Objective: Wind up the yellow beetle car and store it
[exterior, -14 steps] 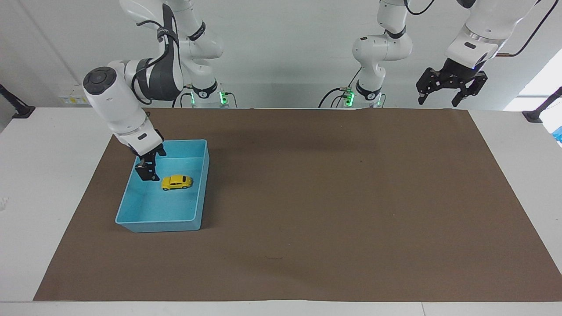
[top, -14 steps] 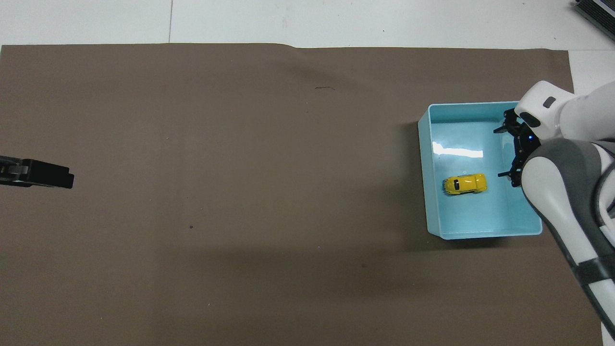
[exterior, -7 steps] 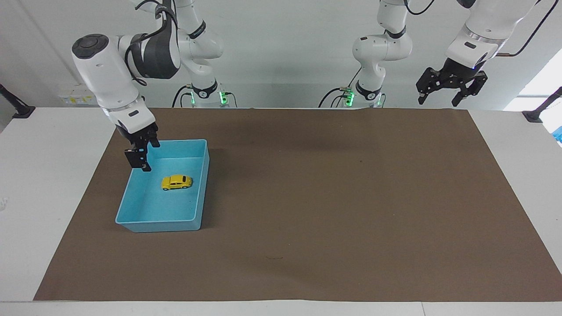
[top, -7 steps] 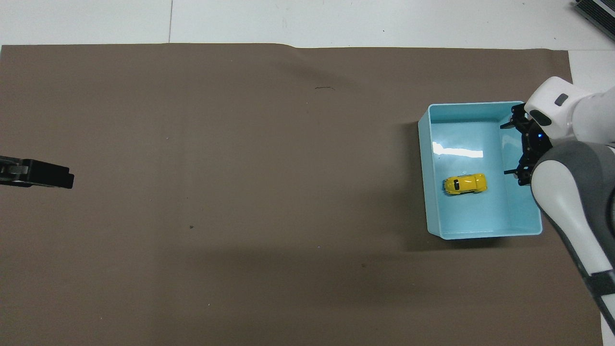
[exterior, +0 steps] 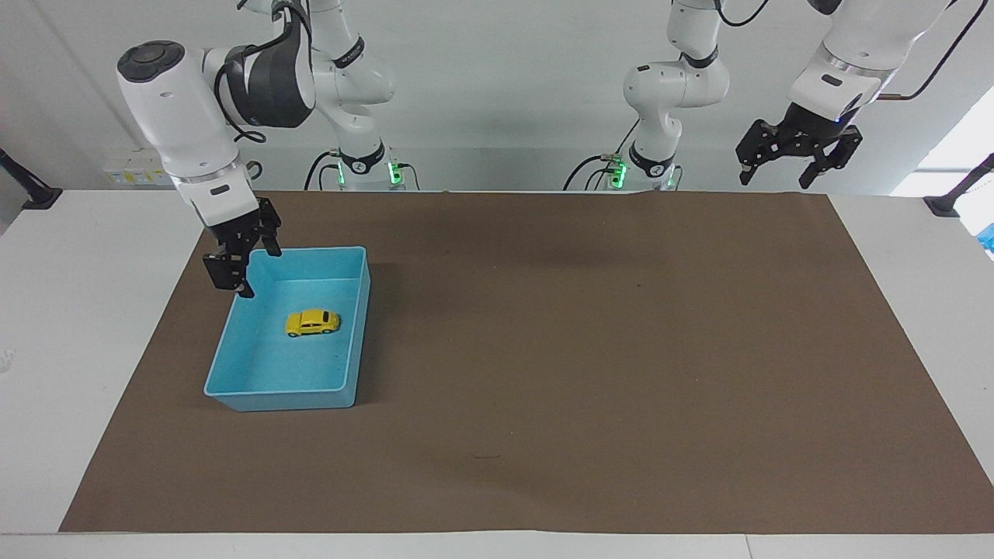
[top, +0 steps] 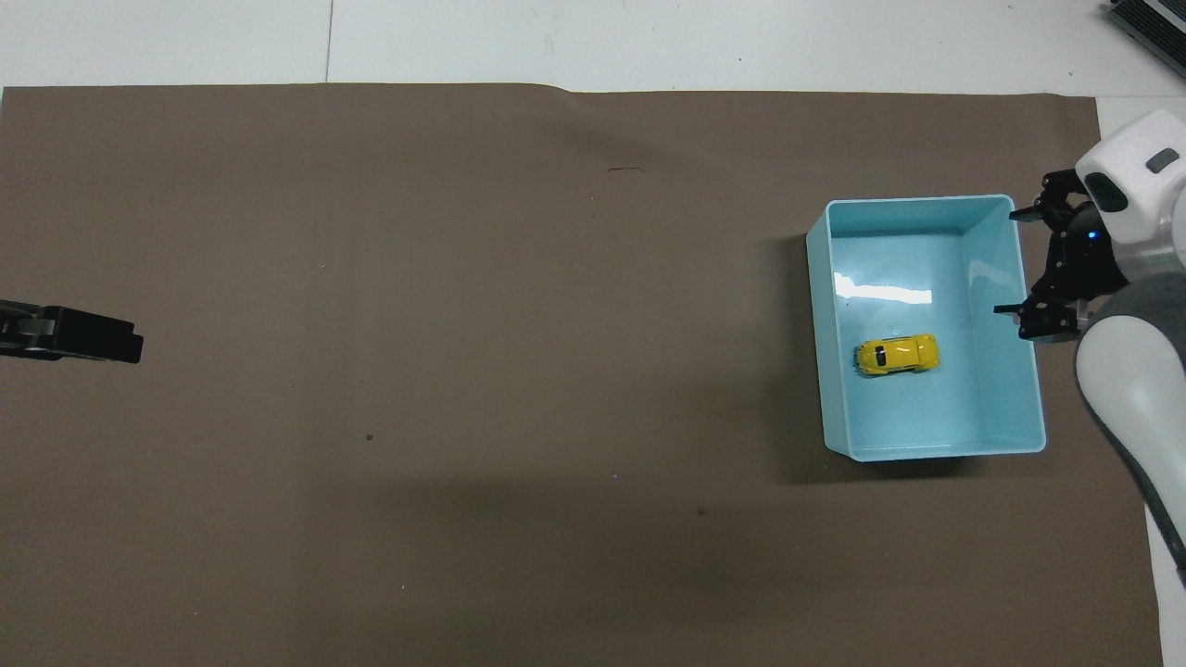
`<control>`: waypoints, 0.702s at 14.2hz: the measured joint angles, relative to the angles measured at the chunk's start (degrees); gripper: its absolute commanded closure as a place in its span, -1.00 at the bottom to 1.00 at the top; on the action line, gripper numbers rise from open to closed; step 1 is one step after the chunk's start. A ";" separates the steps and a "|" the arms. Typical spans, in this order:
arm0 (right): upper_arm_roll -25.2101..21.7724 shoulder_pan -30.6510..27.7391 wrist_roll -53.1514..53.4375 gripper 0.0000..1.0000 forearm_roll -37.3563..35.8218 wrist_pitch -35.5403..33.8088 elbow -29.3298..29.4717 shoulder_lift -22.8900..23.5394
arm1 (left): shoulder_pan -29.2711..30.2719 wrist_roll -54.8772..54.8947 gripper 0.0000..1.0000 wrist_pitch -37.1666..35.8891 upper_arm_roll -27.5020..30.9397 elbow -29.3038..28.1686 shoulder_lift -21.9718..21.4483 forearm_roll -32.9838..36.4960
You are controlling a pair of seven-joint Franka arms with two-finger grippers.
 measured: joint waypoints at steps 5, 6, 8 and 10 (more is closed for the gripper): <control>-0.30 0.93 14.92 -1.00 -0.05 -0.08 1.19 -0.57 | 0.00 0.00 -1.00 0.00 0.00 0.00 0.00 0.00; -0.53 1.52 18.44 -1.00 -0.05 -0.21 1.22 -0.63 | 0.00 0.00 -1.00 0.00 0.00 0.00 0.00 0.00; -1.36 2.97 26.56 -1.00 -0.05 -0.37 1.24 -0.96 | 0.00 0.00 -1.00 0.00 0.00 0.00 0.00 0.00; -1.99 3.91 34.74 -1.00 -0.04 -0.54 1.26 -1.44 | 0.00 0.00 -1.00 0.00 0.00 0.00 0.00 0.00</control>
